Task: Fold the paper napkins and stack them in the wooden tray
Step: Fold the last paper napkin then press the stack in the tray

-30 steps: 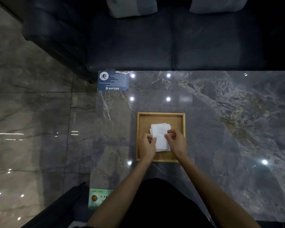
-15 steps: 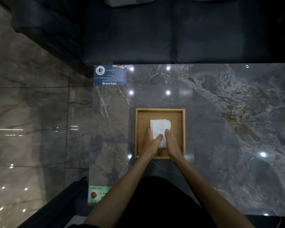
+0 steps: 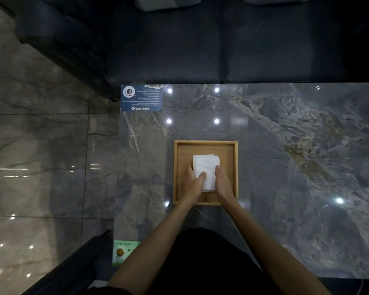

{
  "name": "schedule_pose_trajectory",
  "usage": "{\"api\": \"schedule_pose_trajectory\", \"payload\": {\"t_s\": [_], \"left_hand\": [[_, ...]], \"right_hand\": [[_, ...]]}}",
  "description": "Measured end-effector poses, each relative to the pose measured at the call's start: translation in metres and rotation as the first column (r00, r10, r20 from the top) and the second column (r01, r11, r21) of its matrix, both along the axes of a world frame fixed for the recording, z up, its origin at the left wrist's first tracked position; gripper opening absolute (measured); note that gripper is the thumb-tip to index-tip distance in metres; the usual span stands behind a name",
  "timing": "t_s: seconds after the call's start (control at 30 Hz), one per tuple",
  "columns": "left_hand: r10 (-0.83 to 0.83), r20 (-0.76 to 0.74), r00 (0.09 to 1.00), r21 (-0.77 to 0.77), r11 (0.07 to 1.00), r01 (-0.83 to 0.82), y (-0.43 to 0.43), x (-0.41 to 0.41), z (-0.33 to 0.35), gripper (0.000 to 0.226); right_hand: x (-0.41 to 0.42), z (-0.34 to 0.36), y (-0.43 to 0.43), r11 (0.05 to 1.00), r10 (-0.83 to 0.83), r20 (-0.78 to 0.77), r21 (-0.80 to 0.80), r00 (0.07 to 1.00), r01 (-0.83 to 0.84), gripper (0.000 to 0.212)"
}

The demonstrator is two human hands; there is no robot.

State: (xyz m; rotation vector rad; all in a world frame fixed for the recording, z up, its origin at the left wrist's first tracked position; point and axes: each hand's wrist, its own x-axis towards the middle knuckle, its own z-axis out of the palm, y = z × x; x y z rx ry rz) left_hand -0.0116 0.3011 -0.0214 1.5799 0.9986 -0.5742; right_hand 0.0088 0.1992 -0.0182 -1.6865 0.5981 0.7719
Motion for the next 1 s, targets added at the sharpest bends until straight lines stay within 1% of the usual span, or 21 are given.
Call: {"api": "schedule_pose_trajectory", "payload": {"t_s": [0.03, 0.07, 0.1, 0.13, 0.17, 0.2, 0.23, 0.3, 0.33, 0.4, 0.47, 0.5, 0.63, 0.8, 0.9, 1.0], "left_hand": [[0.005, 0.022, 1.0, 0.088, 0.996, -0.007, 0.001, -0.003, 0.002, 0.051], [0.022, 0.041, 0.999, 0.197, 0.98, -0.029, 0.003, -0.005, 0.008, 0.044], [0.034, 0.055, 0.998, 0.33, 0.943, -0.05, 0.006, -0.009, 0.012, 0.035], [0.026, 0.047, 0.999, 0.469, 0.882, -0.045, 0.011, -0.014, 0.016, 0.027], [0.008, 0.033, 0.999, 0.573, 0.819, -0.025, 0.017, -0.019, 0.016, 0.025], [-0.017, -0.014, 1.0, 0.617, 0.787, 0.022, 0.025, -0.026, 0.017, 0.028], [-0.041, -0.06, 0.997, 0.633, 0.771, 0.07, 0.034, -0.032, 0.011, 0.033], [-0.08, -0.147, 0.986, 0.553, 0.82, 0.149, 0.046, -0.045, -0.001, 0.039], [-0.102, -0.163, 0.981, 0.495, 0.852, 0.171, 0.05, -0.051, -0.008, 0.037], [-0.153, -0.15, 0.977, 0.422, 0.883, 0.203, 0.053, -0.06, -0.017, 0.023], [-0.202, -0.137, 0.97, 0.448, 0.86, 0.243, 0.055, -0.063, -0.02, 0.012], [-0.22, -0.132, 0.967, 0.475, 0.842, 0.256, 0.055, -0.063, -0.019, 0.011], [-0.251, -0.124, 0.96, 0.472, 0.836, 0.28, 0.05, -0.063, -0.019, 0.011], [-0.257, -0.094, 0.962, 0.461, 0.845, 0.271, 0.039, -0.065, -0.028, 0.01], [-0.258, -0.098, 0.961, 0.438, 0.856, 0.274, 0.038, -0.067, -0.031, 0.011], [-0.293, -0.066, 0.954, 0.387, 0.873, 0.296, 0.042, -0.065, -0.026, 0.018]], "right_hand": [[-0.002, 0.0, -0.003, 0.995, 0.006, 0.041, -0.1, 0.999, -0.001, 0.037], [-0.004, -0.001, -0.008, 0.971, 0.013, 0.091, -0.241, 0.996, 0.009, 0.033], [-0.005, -0.001, -0.015, 0.921, 0.026, 0.144, -0.389, 0.989, 0.032, 0.03], [-0.006, -0.002, -0.024, 0.857, 0.055, 0.183, -0.513, 0.982, 0.047, 0.031], [-0.007, -0.002, -0.033, 0.803, 0.092, 0.204, -0.594, 0.975, 0.048, 0.032], [-0.01, -0.004, -0.042, 0.765, 0.143, 0.192, -0.644, 0.971, 0.015, 0.034], [-0.012, -0.006, -0.049, 0.746, 0.194, 0.148, -0.664, 0.97, -0.047, 0.038], [-0.017, -0.012, -0.062, 0.762, 0.25, 0.059, -0.628, 0.967, -0.158, 0.039], [-0.019, -0.016, -0.066, 0.776, 0.267, 0.029, -0.599, 0.963, -0.197, 0.035], [-0.022, -0.016, -0.07, 0.785, 0.296, 0.017, -0.574, 0.955, -0.233, 0.022], [-0.02, -0.017, -0.072, 0.781, 0.294, 0.019, -0.581, 0.956, -0.229, 0.012], [-0.019, -0.017, -0.073, 0.772, 0.303, 0.02, -0.591, 0.953, -0.233, 0.01], [-0.016, -0.014, -0.079, 0.717, 0.349, -0.003, -0.642, 0.937, -0.27, 0.007], [-0.012, -0.013, -0.096, 0.706, 0.364, 0.004, -0.653, 0.931, -0.274, 0.008], [-0.015, -0.016, -0.104, 0.713, 0.386, 0.017, -0.64, 0.922, -0.287, 0.007], [-0.011, -0.014, -0.108, 0.757, 0.377, 0.035, -0.588, 0.926, -0.286, 0.009]]}}
